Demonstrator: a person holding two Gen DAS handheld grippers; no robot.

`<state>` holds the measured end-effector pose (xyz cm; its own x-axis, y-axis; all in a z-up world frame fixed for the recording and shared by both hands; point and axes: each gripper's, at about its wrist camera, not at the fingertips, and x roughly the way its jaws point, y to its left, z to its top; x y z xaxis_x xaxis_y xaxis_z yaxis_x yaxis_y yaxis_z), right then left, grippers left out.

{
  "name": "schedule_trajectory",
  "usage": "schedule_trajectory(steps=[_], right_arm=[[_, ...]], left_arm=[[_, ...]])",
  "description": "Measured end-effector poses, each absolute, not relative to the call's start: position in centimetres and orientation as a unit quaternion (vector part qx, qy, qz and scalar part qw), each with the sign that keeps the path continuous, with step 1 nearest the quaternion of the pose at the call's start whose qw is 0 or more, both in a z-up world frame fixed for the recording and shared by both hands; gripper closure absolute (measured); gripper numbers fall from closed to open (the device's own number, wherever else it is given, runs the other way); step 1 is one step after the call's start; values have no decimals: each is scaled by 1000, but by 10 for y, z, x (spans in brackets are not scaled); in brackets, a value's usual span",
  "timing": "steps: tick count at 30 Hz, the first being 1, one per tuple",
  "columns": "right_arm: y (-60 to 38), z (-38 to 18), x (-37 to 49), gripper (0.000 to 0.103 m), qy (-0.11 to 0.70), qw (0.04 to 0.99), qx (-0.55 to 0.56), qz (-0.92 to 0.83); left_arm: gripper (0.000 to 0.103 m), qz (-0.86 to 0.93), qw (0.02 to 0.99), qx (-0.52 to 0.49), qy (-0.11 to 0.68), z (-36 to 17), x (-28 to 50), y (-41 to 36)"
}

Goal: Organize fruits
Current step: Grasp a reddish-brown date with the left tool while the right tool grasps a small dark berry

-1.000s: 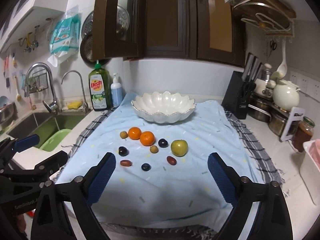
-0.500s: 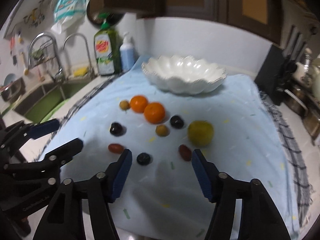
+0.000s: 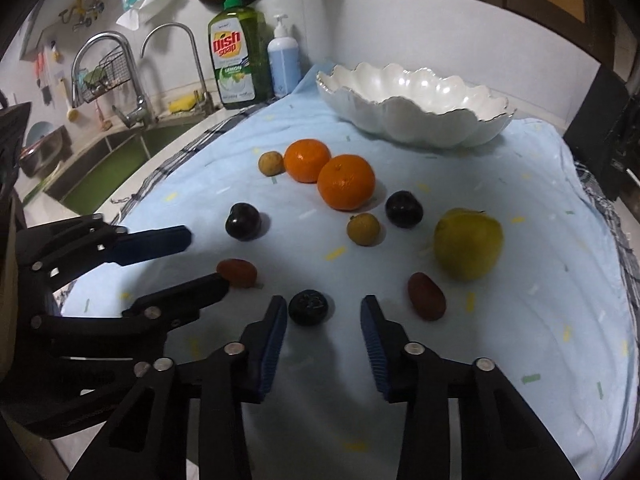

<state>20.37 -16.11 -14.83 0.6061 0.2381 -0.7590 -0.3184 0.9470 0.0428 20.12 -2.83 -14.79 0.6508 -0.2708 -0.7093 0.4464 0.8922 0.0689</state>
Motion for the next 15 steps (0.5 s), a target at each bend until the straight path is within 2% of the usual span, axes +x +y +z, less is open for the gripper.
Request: schedule_trajectory(steps=[10,15], right_arm=[[-160,-155,214,73,429,885,-44,176],[-159,-157,214,79,434,881,-38,186]], left_arm=[[72,-211,885,107,400,-160,216,-30],[79,-212,883,101,406,-161,217,-32]])
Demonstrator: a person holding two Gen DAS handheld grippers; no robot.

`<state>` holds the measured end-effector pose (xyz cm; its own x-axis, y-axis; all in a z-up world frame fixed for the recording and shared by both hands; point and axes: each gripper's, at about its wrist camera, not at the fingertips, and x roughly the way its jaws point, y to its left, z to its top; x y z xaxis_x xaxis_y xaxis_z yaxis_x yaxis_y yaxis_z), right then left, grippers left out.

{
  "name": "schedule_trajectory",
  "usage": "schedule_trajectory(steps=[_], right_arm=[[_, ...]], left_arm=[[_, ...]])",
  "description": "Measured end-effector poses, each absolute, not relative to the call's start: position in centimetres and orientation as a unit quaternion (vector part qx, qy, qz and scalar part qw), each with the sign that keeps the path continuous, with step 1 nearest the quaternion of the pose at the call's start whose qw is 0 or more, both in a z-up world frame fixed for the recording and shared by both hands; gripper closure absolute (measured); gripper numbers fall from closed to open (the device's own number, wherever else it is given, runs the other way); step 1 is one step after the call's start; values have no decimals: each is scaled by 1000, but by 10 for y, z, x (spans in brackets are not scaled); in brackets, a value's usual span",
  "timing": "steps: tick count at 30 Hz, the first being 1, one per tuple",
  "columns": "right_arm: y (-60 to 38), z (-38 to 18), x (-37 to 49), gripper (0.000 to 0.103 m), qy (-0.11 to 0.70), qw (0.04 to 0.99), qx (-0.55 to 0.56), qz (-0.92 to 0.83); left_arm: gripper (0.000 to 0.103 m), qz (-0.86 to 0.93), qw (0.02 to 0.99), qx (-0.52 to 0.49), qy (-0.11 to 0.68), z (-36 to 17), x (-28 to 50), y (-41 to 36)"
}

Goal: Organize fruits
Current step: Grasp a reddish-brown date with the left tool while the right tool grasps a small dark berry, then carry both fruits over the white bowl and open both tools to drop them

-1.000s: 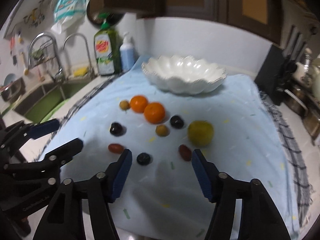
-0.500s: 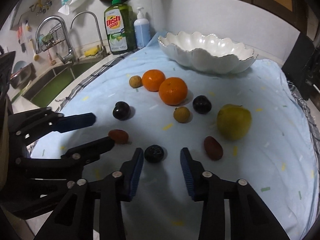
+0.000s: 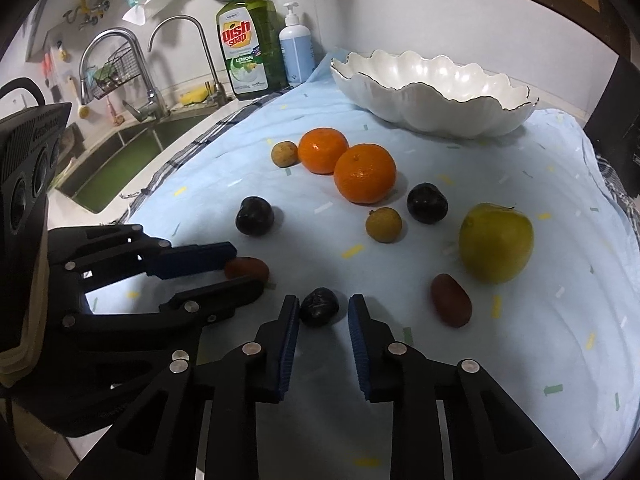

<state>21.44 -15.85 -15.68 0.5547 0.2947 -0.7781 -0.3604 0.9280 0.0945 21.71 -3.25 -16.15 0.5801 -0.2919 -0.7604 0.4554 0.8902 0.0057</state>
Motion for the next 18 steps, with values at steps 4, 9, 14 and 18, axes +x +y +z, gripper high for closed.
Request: schedule_trajectory(steps=[4,9,14,18], right_arm=[[-156,-158,213,83,433,879,-42,193],[-158,-155,212,83,432,880,-31,195],[-161,-145,210,83,423,885,-26,194],[-165,-133,209,83,410,891,-24,193]], left_arm=[[80,-207,885,105,404,-162,214,-34],[80,-200,889,91,401,-155,213,-31],[80,-187,898,79,390,-141,210,-29],[81,-179,905,74,378,-127,209,-30]])
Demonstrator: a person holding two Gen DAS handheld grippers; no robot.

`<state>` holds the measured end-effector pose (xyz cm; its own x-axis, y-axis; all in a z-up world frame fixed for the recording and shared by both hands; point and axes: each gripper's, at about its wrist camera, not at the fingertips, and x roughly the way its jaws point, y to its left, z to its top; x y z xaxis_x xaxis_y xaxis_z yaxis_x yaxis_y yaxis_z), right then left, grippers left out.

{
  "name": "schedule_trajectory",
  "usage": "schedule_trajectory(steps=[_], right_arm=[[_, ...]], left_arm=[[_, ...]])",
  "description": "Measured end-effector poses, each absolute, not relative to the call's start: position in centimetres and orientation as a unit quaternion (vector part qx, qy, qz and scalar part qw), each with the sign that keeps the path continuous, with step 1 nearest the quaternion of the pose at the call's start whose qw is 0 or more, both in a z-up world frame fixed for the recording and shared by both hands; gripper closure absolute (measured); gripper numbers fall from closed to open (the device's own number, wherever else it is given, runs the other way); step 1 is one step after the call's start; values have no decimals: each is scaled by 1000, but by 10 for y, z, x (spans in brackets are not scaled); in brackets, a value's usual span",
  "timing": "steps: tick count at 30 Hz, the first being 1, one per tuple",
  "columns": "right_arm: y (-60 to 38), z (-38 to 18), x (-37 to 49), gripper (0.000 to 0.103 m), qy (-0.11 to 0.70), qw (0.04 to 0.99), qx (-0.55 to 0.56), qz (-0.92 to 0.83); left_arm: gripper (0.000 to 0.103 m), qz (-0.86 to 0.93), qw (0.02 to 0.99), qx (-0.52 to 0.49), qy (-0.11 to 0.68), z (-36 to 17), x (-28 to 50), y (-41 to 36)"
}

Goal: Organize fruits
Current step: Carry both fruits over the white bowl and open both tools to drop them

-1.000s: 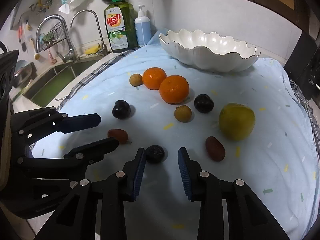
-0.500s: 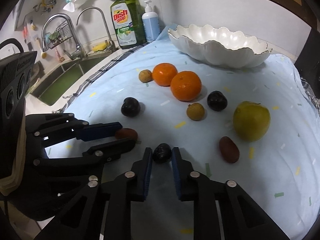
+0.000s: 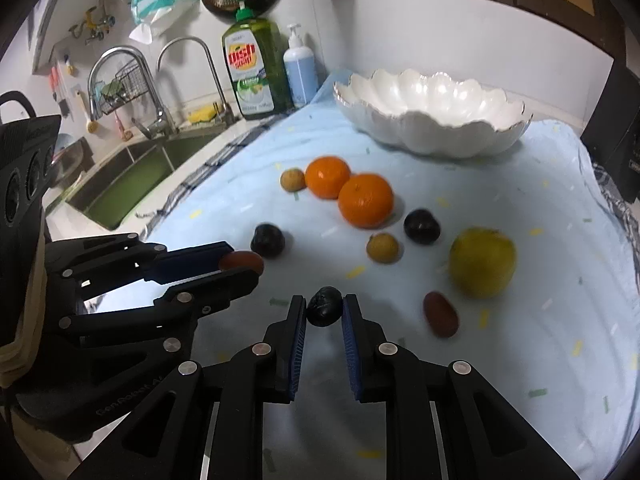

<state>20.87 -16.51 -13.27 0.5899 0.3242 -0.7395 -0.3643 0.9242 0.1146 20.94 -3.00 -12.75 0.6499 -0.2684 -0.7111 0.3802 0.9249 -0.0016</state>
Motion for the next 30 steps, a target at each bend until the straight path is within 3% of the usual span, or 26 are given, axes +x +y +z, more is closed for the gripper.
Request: schedule_trajectory(steps=[19,30], right_arm=[[-204,-42,247,83,300,941,-24,156],[-226,-11,328,83,285,947,-33,144]], left_arm=[[81,-154,942,61,290,-36,255,-55],[81,-115,952,79,271,-14,321,-75]])
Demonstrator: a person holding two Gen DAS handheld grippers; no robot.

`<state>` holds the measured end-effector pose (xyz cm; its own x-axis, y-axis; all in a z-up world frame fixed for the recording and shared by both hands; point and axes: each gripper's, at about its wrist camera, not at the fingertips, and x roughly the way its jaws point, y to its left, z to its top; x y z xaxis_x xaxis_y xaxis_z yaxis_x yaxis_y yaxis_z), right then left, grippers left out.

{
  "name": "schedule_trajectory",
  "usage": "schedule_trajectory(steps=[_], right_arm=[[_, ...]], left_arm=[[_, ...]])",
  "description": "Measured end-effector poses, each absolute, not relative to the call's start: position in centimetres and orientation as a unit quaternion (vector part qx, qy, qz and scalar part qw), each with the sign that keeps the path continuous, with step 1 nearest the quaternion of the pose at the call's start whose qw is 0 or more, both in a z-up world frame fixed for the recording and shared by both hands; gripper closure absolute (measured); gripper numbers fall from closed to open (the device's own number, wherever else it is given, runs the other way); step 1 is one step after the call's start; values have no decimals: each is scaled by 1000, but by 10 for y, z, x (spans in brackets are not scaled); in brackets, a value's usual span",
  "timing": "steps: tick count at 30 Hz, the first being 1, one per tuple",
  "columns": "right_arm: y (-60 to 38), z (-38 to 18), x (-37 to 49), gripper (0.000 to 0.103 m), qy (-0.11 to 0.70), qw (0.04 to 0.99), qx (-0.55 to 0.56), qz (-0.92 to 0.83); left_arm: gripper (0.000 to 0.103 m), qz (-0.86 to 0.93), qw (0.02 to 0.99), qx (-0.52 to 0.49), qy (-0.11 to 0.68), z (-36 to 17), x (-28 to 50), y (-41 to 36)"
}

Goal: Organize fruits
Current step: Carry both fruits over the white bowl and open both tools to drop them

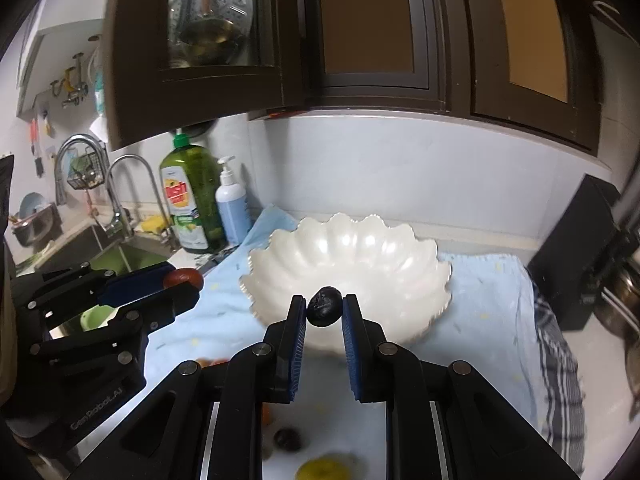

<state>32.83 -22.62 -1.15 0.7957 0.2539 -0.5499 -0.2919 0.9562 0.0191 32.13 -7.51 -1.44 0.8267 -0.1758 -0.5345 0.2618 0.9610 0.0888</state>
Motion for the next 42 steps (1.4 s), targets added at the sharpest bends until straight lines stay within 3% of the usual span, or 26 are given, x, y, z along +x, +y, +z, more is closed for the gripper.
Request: schedule_trajectory(steps=[26,29,31,39,42], right_arm=[[-234,-61,497,83,419,902,-43,94],[-237,-66,504,74,429,898,-38,92],[-240,-68,506,60,432,897,-30,89],[-246,-63,499,54,426,901,-36,69],[-246,-56,488,54,411,909,-40,58]], left_arm=[[80,-134,893,37,427,-54,507,-88],[69,-131,891,41,432,-57,511,-89],[61,-122,893,46,430,-57,512,-89],[37,-90,906,55,411,-51,503,-80],[33,-79,910,58,402,-46,493,-76]])
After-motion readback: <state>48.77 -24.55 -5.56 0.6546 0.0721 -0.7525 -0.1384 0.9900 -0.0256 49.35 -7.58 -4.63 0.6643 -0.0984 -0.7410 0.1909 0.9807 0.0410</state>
